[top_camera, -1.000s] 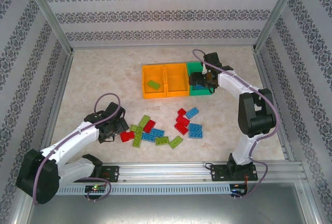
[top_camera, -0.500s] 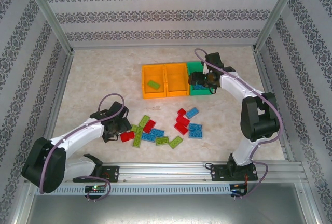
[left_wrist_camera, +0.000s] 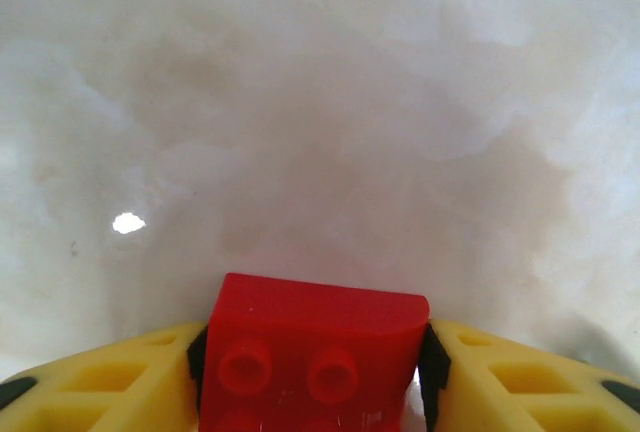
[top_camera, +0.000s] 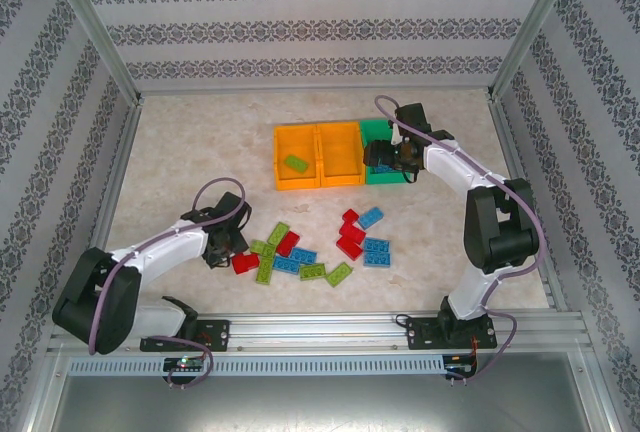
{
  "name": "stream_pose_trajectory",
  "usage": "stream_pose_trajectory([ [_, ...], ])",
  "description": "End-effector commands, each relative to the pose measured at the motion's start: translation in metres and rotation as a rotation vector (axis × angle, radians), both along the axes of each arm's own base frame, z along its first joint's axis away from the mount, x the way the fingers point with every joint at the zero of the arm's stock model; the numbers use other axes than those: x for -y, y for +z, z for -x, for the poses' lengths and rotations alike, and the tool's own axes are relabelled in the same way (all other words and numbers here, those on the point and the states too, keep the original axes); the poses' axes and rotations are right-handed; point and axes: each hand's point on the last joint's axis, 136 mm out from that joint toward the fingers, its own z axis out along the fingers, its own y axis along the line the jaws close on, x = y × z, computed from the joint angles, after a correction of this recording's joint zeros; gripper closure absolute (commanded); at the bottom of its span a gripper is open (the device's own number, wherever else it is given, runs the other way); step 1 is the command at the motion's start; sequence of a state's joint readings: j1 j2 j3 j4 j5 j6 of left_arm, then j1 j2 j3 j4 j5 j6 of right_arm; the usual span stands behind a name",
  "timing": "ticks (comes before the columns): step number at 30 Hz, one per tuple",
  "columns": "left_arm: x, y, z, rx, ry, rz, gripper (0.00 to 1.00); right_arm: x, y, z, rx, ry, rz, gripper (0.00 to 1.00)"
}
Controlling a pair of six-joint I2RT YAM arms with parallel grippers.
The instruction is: Sort the legos into containers by color
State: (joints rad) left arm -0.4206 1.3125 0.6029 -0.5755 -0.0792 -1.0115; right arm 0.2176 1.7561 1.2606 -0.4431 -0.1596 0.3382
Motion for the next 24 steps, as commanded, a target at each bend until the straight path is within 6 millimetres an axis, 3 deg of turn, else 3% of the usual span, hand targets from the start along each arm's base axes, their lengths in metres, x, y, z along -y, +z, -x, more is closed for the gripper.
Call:
stream_pose_trajectory([
  [1,0.009,0.009,-0.037,0.095,-0.02,0.023,0.48,0.004,0.01,0.005,0.013,-0.018,-0.016,0.14],
  [12,0.009,0.008,-0.075,0.044,-0.057,-0.019,0.47,0.009,0.011,0.008,0.014,-0.025,-0.011,0.14],
  [18,0.01,0.013,-0.078,0.038,-0.067,-0.024,0.28,0.01,0.012,0.011,0.014,-0.023,-0.01,0.14],
  [24,0.002,0.05,-0.081,0.104,-0.29,-0.122,0.13,0.01,0.012,0.014,0.014,-0.022,-0.01,0.14],
])
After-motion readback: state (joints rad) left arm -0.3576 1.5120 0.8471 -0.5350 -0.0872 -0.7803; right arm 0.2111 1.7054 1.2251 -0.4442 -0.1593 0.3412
